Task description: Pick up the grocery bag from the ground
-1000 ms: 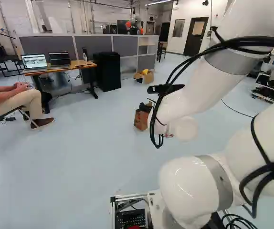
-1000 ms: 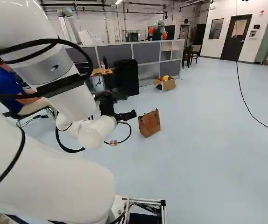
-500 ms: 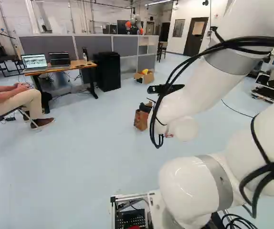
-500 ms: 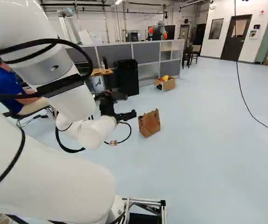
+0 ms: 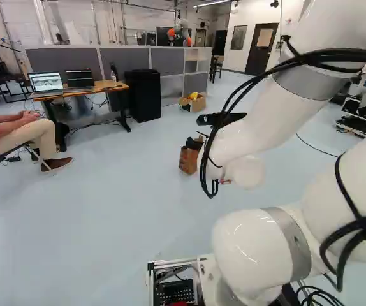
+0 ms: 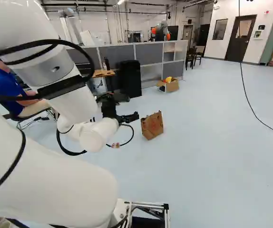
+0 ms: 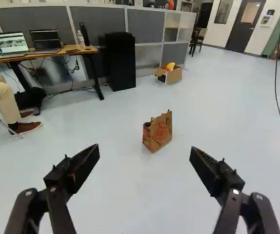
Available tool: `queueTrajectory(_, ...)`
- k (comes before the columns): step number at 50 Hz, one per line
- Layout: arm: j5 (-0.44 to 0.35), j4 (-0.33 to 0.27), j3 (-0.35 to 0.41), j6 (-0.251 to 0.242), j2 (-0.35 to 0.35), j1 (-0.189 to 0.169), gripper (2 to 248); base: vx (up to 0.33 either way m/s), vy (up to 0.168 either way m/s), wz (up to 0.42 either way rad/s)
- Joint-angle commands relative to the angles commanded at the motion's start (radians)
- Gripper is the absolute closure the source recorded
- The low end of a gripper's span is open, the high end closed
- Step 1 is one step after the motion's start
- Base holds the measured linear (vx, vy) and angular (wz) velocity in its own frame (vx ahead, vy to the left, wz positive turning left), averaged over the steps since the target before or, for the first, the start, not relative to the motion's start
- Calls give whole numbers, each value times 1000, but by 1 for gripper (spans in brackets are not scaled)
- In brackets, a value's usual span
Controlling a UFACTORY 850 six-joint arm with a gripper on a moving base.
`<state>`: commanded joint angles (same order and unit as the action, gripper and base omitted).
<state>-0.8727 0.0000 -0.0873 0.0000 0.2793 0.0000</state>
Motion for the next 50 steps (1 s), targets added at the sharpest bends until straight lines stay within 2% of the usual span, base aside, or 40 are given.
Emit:
queueTrajectory(19,0,0,0,0,0,0,3,81,0,-2)
queueTrajectory(50,0,0,0,0,0,0,3,249,45,-17)
